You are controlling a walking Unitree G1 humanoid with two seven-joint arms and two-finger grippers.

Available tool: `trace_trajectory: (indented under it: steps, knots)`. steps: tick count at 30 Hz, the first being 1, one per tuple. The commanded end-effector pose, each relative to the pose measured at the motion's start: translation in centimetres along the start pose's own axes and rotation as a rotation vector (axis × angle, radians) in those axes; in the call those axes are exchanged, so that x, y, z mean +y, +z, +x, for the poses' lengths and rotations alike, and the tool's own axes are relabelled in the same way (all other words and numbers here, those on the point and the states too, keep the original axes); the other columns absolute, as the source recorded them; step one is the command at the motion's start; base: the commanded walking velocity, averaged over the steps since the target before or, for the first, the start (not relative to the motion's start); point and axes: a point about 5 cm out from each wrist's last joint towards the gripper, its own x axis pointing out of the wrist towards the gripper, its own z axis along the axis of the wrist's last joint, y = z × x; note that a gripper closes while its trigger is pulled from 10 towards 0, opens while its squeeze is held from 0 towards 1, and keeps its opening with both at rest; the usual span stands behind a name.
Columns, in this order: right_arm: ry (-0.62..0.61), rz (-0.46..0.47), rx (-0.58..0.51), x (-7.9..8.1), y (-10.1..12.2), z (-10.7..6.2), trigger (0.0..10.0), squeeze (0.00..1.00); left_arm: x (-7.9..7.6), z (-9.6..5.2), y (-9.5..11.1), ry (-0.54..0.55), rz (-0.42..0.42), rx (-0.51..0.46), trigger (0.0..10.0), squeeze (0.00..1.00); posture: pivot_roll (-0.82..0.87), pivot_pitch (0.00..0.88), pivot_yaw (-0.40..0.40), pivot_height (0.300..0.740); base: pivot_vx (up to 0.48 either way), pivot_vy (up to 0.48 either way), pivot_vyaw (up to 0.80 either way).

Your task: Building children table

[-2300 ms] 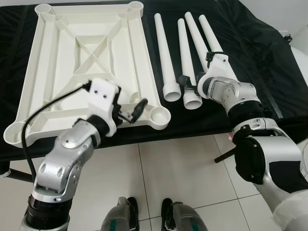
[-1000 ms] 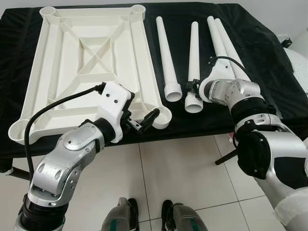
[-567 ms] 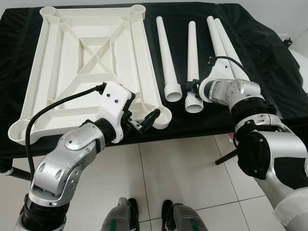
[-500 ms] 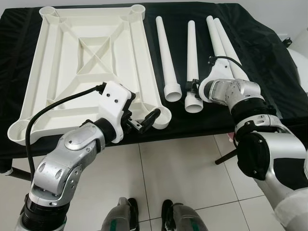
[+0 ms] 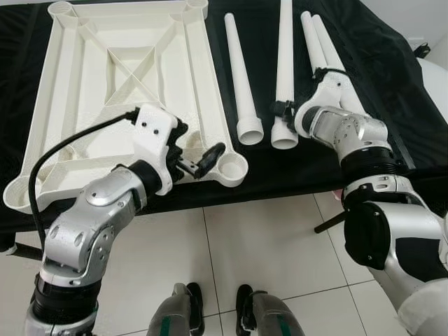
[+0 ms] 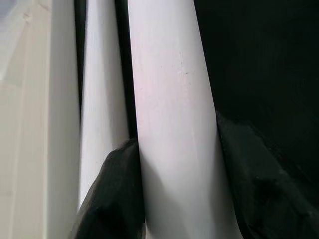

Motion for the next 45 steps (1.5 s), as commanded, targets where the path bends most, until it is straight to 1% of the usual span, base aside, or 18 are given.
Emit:
trace_trajectory:
  steps: [1,2,3,4,5,6,8,9,11,13,18,21,23,29,32,37,40,45]
  knots:
    - [0.034,0.000,-0.091,0.1,1.8,-0.5,10.0,0.00,0.1,0.0,-0.2,-0.004,-0.014,-0.002,10.0,0.00,-0.05,0.201,-0.038,0.740,0.000,0.000,0.00]
    - [0.034,0.000,-0.091,0.1,1.8,-0.5,10.0,0.00,0.1,0.0,-0.2,-0.004,-0.014,-0.002,10.0,0.00,-0.05,0.201,-0.038,0.740,0.000,0.000,0.00]
    - [0.072,-0.001,-0.159,0.5,2.8,-0.9,10.0,0.00,0.2,0.0,-0.1,0.000,-0.011,-0.005,10.0,0.00,-0.05,0.197,-0.039,0.740,0.000,0.000,0.00]
    - [0.072,-0.001,-0.159,0.5,2.8,-0.9,10.0,0.00,0.2,0.0,-0.1,0.000,-0.011,-0.005,10.0,0.00,-0.05,0.197,-0.039,0.740,0.000,0.000,0.00]
    - [0.099,-0.018,-0.224,0.8,3.7,-1.3,10.0,0.00,0.5,0.0,-0.1,0.011,-0.014,-0.011,10.0,0.00,-0.05,0.192,-0.041,0.740,0.000,0.000,0.00]
    - [0.099,-0.018,-0.224,0.8,3.7,-1.3,10.0,0.00,0.5,0.0,-0.1,0.011,-0.014,-0.011,10.0,0.00,-0.05,0.192,-0.041,0.740,0.000,0.000,0.00]
    - [0.173,-0.049,-0.299,1.4,4.7,-2.0,10.0,0.00,1.5,0.1,0.5,0.048,-0.027,-0.035,10.0,0.00,-0.04,0.182,-0.042,0.740,0.000,0.000,0.00]
    - [0.173,-0.049,-0.299,1.4,4.7,-2.0,10.0,0.00,1.5,0.1,0.5,0.048,-0.027,-0.035,10.0,0.00,-0.04,0.182,-0.042,0.740,0.000,0.000,0.00]
    - [0.236,-0.079,-0.316,1.8,4.0,-2.4,10.0,0.00,3.6,0.4,1.5,0.126,-0.004,-0.067,10.0,0.00,-0.03,0.173,-0.039,0.740,0.000,0.000,0.00]
    - [0.241,-0.082,-0.315,1.8,3.8,-2.4,10.0,0.00,3.8,0.4,1.6,0.132,-0.002,-0.069,10.0,0.00,-0.03,0.173,-0.039,0.740,0.000,0.000,0.00]
    - [0.332,-0.125,-0.363,2.3,2.5,-3.1,10.0,0.00,5.2,0.9,2.5,0.174,-0.015,-0.080,10.0,0.00,-0.02,0.167,-0.031,0.740,0.000,0.000,0.00]
    - [0.364,-0.167,-0.356,2.3,0.9,-3.4,10.0,0.00,6.7,1.6,3.1,0.227,-0.072,-0.087,10.0,0.00,-0.02,0.162,-0.021,0.740,0.000,0.000,0.00]
    - [0.378,-0.163,-0.349,2.2,0.3,-3.5,10.0,0.00,7.3,1.9,3.7,0.238,-0.098,-0.107,10.0,0.00,-0.02,0.163,-0.010,0.740,0.000,0.000,0.00]
    - [0.387,-0.167,-0.355,2.3,0.0,-3.7,10.0,0.00,7.7,2.5,3.8,0.240,-0.082,-0.099,10.0,0.00,-0.03,0.166,0.000,0.740,0.000,0.000,0.00]
    - [0.393,-0.174,-0.377,2.2,-0.4,-4.2,10.0,0.00,7.7,3.2,2.9,0.245,-0.068,-0.046,10.0,0.00,-0.04,0.169,0.009,0.740,0.000,0.000,0.00]
    - [0.403,-0.183,-0.407,2.1,-0.8,-4.7,10.0,0.00,7.4,3.6,2.2,0.251,-0.071,-0.030,10.0,0.00,-0.03,0.165,0.012,0.740,0.000,0.000,0.00]
    - [0.420,-0.199,-0.440,2.4,-1.4,-5.1,10.0,0.00,7.2,3.7,1.9,0.260,-0.039,-0.023,10.0,0.00,-0.03,0.157,0.018,0.740,0.000,0.000,0.00]
    - [0.455,-0.174,-0.474,3.0,-2.2,-5.9,10.0,0.00,6.6,4.1,0.7,0.261,-0.068,-0.003,10.0,0.00,-0.04,0.124,0.029,0.740,0.000,0.000,0.00]
